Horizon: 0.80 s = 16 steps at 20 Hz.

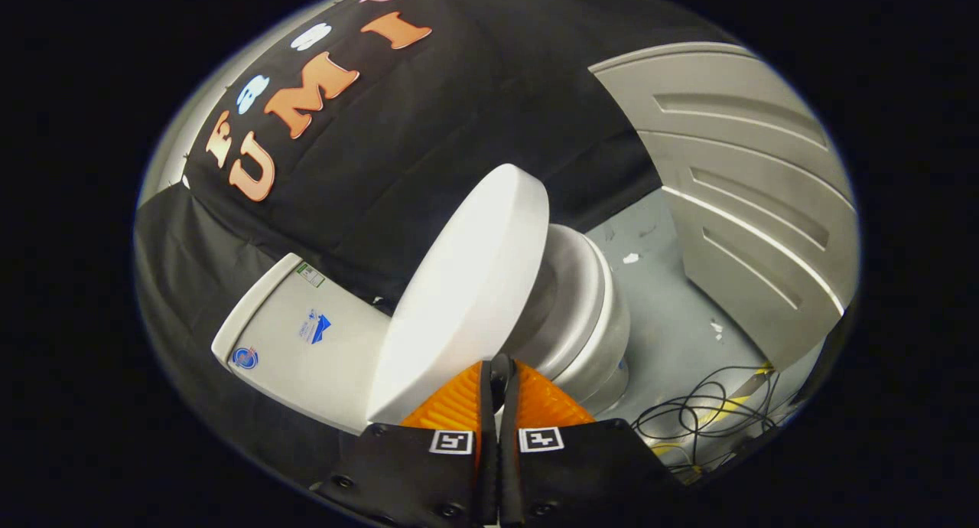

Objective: Open the toilet lid.

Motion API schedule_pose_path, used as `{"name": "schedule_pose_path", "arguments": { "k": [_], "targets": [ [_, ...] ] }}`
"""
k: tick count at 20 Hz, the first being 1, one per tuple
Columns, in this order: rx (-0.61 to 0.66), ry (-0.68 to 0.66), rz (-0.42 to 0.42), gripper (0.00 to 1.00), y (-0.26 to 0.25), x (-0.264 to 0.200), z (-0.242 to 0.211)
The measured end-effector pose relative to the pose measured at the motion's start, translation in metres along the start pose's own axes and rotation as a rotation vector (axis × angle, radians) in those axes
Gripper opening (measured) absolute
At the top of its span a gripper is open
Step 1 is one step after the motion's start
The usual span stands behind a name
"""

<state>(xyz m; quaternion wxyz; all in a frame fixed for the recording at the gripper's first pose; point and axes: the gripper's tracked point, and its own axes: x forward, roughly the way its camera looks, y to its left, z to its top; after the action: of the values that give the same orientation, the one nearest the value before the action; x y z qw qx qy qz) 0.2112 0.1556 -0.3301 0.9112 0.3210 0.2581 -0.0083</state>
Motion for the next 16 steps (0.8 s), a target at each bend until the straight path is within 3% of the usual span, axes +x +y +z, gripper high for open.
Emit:
{"name": "schedule_pose_path", "arguments": {
  "k": [9, 16],
  "targets": [
    [-0.227, -0.178, -0.115, 0.08, 0.064, -0.025, 0.035],
    [-0.412, -0.178, -0.161, 0.08, 0.101, -0.035, 0.040]
  ]
}}
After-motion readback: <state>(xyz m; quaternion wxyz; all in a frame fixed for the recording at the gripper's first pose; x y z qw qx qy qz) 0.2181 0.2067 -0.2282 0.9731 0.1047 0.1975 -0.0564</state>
